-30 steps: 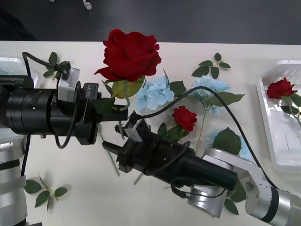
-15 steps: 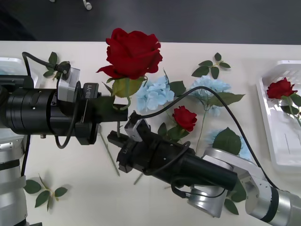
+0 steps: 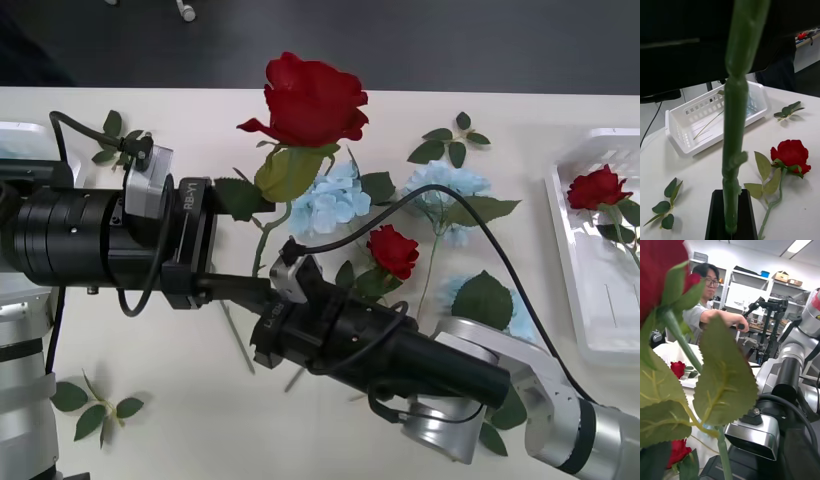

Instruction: Put the red flowers into the right box and the blue flowers into the left box

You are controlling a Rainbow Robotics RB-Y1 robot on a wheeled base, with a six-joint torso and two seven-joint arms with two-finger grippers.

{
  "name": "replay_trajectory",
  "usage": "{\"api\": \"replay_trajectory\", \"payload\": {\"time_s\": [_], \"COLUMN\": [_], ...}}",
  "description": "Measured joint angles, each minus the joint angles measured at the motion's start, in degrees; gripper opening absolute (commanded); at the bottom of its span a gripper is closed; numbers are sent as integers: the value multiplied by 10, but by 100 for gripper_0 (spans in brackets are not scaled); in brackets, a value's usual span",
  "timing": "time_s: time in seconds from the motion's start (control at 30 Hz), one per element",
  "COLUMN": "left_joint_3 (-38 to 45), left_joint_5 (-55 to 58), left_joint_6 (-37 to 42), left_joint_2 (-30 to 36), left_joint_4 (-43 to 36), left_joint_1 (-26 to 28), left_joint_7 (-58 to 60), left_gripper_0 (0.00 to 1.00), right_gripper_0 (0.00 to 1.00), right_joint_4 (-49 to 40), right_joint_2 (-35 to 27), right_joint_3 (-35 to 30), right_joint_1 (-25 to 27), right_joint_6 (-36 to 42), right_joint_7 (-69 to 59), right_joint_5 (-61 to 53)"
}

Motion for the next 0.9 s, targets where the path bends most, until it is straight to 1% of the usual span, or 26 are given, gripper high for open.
{"api": "replay_trajectory", "payload": {"time_s": [0.13,0.27,0.43,0.6,0.7,0.8,0.9], "left_joint_3": [-5,-5,-5,-5,-5,-6,-8], "left_joint_5": [0,0,-6,-9,-9,-10,-19], "left_joint_6": [0,0,-4,-62,-92,-122,-162], "left_joint_2": [0,0,-8,-17,-12,7,35], "left_joint_4": [0,0,1,1,1,1,1], "left_joint_1": [0,0,9,33,46,55,65], "left_joint_7": [0,0,0,0,0,0,0], "left_gripper_0": [100,100,100,100,100,100,100], "right_gripper_0": [0,0,0,0,0,0,0], "right_joint_4": [0,0,-3,-25,-51,-78,-113], "right_joint_2": [-16,-57,-134,-216,-252,-268,-269], "right_joint_3": [0,0,-1,-7,-49,-121,-200], "right_joint_1": [0,0,0,6,35,83,130], "right_joint_6": [-9,-50,-93,-130,-130,-122,-66], "right_joint_7": [0,0,-1,-13,-44,-80,-99], "right_joint_5": [0,-9,-13,-48,-57,-64,-71]}}
